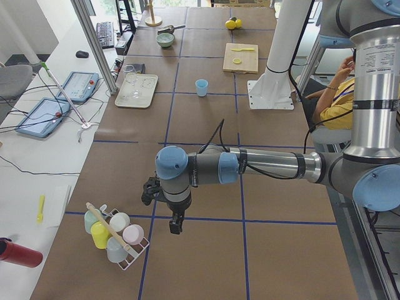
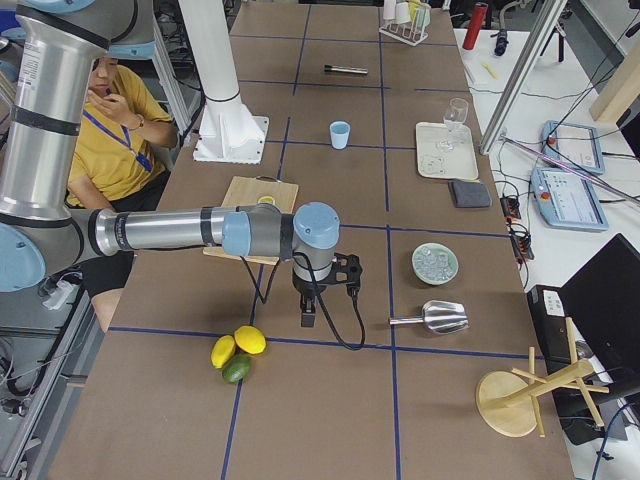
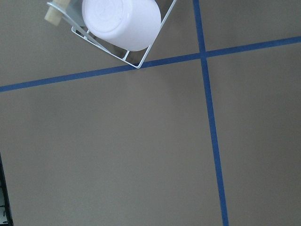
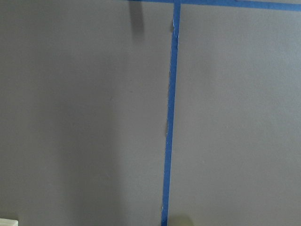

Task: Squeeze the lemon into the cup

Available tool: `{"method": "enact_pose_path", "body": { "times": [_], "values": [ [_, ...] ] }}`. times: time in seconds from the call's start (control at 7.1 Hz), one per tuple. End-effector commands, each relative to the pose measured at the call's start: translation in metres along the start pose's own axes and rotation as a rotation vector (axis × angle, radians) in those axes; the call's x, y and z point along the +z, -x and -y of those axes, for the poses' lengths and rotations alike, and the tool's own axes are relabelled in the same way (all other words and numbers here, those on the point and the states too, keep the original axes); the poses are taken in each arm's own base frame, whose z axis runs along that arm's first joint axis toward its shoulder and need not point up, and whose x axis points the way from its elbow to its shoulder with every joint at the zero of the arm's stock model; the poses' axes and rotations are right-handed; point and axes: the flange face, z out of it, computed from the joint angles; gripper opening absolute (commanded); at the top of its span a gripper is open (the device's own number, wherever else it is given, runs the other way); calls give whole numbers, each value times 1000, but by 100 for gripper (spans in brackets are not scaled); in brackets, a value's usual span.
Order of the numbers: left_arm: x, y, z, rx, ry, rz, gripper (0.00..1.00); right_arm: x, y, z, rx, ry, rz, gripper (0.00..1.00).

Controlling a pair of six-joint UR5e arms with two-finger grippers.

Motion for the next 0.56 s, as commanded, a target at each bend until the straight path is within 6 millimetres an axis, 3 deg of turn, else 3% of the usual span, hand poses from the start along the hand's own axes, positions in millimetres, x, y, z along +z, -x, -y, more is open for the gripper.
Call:
{"method": "enact_pose_path", "body": {
  "times": [0.0,0.42],
  "values": [
    [2,1,-1,-2,2,-7,100,0,0,0,-1,0,2,100],
    [7,3,-7,-15,19,-13,100,1,0,-1,0,3,1,100]
  ]
}}
